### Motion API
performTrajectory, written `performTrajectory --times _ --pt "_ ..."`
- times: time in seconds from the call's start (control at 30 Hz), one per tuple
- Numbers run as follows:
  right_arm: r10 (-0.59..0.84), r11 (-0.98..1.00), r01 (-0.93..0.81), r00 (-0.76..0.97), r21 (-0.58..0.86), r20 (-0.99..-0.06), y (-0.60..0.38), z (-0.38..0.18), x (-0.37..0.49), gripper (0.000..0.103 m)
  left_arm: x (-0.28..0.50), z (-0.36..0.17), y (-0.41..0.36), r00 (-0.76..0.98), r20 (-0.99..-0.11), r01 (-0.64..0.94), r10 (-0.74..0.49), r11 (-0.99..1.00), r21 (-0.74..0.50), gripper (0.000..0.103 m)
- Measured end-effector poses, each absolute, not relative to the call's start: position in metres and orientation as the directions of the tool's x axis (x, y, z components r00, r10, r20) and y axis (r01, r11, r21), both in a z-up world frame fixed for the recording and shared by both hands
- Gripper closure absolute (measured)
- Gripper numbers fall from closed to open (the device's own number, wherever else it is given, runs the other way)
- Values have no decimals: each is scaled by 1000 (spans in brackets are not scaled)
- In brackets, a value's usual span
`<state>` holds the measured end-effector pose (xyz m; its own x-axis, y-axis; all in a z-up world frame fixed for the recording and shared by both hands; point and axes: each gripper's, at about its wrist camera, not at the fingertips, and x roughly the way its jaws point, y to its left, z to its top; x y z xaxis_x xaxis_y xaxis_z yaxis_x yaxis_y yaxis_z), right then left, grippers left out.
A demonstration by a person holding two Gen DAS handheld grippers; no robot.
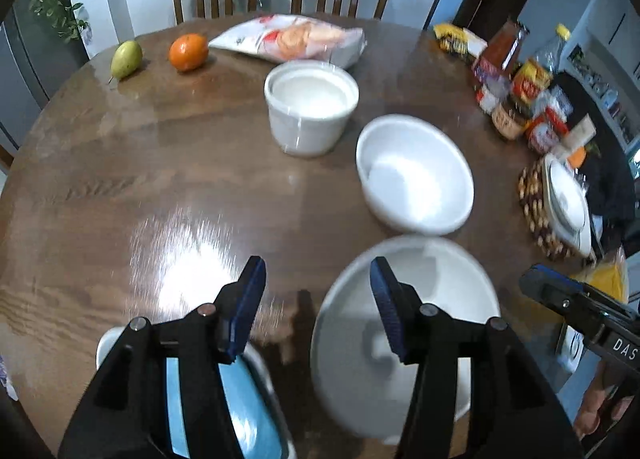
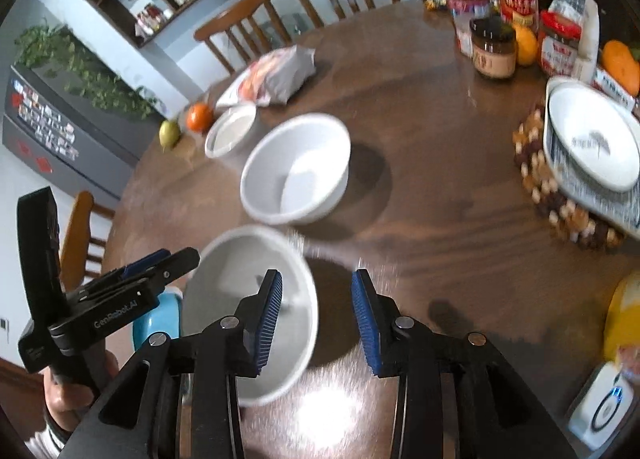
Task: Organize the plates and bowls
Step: 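Lower the large white bowl beside the teal dish stack and open both grippers, then move both grippers to the medium white bowl and close on its rim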
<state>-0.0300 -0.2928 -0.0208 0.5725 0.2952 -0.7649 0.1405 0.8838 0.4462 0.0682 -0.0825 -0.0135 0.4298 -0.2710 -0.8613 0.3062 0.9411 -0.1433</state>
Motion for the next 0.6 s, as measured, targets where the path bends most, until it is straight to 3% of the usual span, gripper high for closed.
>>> performTrajectory --times 0.47,0.57,0.6 --pt "308 887 137 536 441 -786 -310 -48 61 66 138 -47 -144 369 -906 311 -209 946 -92 52" --pt "329 884 132 507 449 -796 -310 -58 69 66 144 -58 -148 319 -923 312 -213 944 -110 61" --pt "336 882 127 503 453 -796 -309 -61 71 68 145 -60 -148 310 -926 314 -215 943 -114 69"
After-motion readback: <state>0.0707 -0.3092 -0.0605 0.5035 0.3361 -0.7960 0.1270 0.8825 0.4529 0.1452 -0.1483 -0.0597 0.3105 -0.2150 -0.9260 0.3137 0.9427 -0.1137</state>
